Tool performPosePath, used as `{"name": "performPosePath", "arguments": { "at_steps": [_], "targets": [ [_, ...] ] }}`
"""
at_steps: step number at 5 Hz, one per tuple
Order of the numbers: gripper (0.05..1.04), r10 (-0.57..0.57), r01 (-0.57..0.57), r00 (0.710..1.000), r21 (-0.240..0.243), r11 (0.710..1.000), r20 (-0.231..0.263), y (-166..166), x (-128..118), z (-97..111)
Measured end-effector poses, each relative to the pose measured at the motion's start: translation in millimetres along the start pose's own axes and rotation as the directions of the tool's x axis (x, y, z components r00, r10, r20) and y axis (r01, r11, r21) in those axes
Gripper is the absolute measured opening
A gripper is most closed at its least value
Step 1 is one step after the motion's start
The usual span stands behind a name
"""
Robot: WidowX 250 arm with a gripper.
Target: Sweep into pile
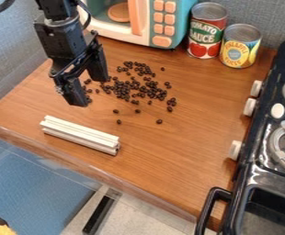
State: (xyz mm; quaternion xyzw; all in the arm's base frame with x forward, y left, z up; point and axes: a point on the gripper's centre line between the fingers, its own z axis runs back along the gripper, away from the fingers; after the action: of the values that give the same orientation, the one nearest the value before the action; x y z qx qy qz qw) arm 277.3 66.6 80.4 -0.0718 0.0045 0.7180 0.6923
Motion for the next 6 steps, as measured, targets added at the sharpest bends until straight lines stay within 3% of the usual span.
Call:
{"name": "performPosePath", "arguments": {
  "at_steps": [1, 2, 3, 4, 6],
  "targets": [
    [0.999, 0.004, -0.004, 1.0, 0.032, 0.999, -0.021, 2, -1, -9],
    [0.999, 0.074, -0.061, 0.988, 0.097, 0.993, -0.137, 8, 7, -10],
    [0.999, 0.092, -0.077, 0.985, 0.109, 0.991, -0.146, 15, 11, -13],
    [0.999, 0.131, -0.121, 0.983, 0.082, 0.989, -0.132, 21, 19, -21],
    [0.999, 0.132, -0.129, 0.989, 0.043, 0.991, -0.07, 39, 23, -49]
  ]
}}
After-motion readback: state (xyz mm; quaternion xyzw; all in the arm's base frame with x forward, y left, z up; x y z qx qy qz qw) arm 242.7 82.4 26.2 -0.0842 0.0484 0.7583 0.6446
